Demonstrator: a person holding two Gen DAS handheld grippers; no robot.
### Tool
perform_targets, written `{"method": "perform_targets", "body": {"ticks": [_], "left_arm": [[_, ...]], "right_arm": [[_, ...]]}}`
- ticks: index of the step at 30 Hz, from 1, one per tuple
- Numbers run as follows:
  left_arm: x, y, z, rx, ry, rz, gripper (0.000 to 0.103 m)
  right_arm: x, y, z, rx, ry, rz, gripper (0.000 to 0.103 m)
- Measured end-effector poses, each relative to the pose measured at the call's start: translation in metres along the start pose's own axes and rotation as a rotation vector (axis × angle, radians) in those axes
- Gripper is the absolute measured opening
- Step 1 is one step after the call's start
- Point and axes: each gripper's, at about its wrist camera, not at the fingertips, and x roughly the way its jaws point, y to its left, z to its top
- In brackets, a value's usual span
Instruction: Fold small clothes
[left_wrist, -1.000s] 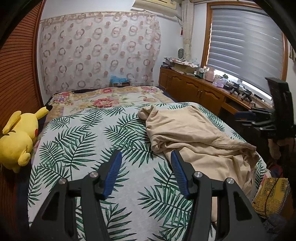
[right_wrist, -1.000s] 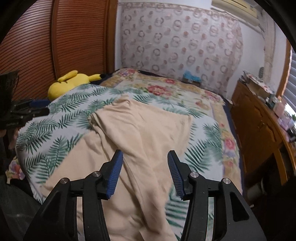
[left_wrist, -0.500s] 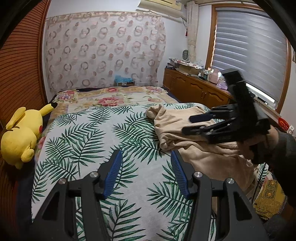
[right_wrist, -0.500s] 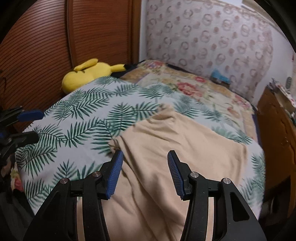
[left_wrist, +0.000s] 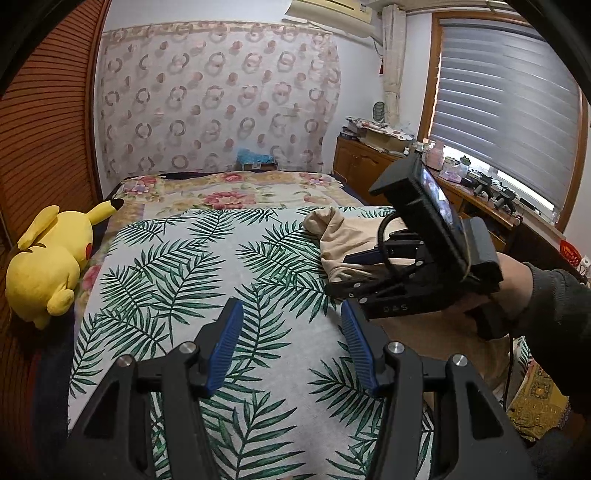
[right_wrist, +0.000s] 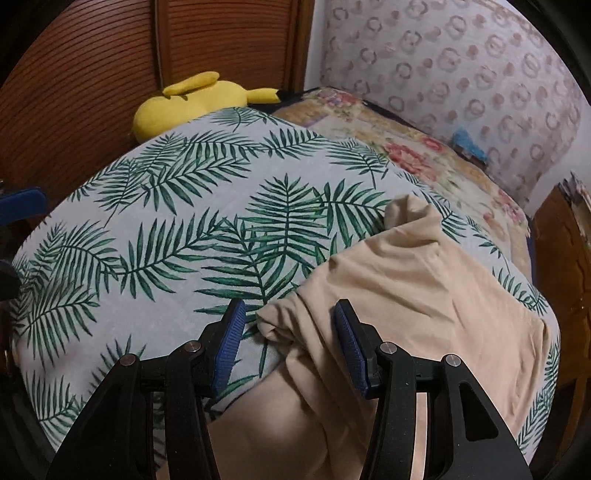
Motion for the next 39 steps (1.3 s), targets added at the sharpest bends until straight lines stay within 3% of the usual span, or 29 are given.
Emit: {"method": "perform_targets", "body": {"ticks": [5,7,9,12,17,21,27,30,33,37,39], "left_arm": [[-0.001,0.002,-0.001,-0.002,-0.001,0.001,0.054],[-0.001,0.004,-0.001,-0.003,0.001,0.001,0.054],[-0.001,0.005,-0.002,-0.003,0.003,0.001,0.054],[-0.001,0.005,-0.002,-0.003,0.003,0.0,0.054],[0.001,0.003,-0.001,-0.001,0.007,-0.001,0.054],[0.003,0.0,-0.001,0.005,0.008,-0.005,0.054],[0.008,-0.004,-0.003,0.011,0.019,-0.011,0.054],[0.012,-0.007,-0.005,0.018,0.028,-0.015,0.054],[0.015,-0.009,-0.007,0.02,0.036,-0.02,0.054],[0.019,-0.014,-0.008,0.023,0.047,-0.03,0.054],[0.022,-0.019,-0.009,0.032,0.054,-0.04,0.054]], "right_arm": [[0.013,-0.003,0.0,-0.017,0.02,-0.038,0.05],[0.013,-0.003,-0.001,-0.03,0.013,-0.053,0.027],[0.009,-0.006,-0.001,-0.036,0.0,-0.06,0.012],[-0.011,-0.015,0.001,-0.031,-0.061,-0.045,0.01],[-0.056,-0.048,0.011,0.019,-0.167,-0.08,0.01],[-0.075,-0.082,0.016,0.06,-0.186,-0.145,0.009],[-0.072,-0.142,0.014,0.133,-0.13,-0.284,0.009],[-0.06,-0.171,0.008,0.183,-0.072,-0.453,0.01],[-0.056,-0.192,-0.001,0.275,-0.035,-0.544,0.034],[-0.069,-0.193,-0.014,0.293,-0.048,-0.51,0.037],[-0.08,-0.185,-0.027,0.292,-0.062,-0.442,0.037]]}}
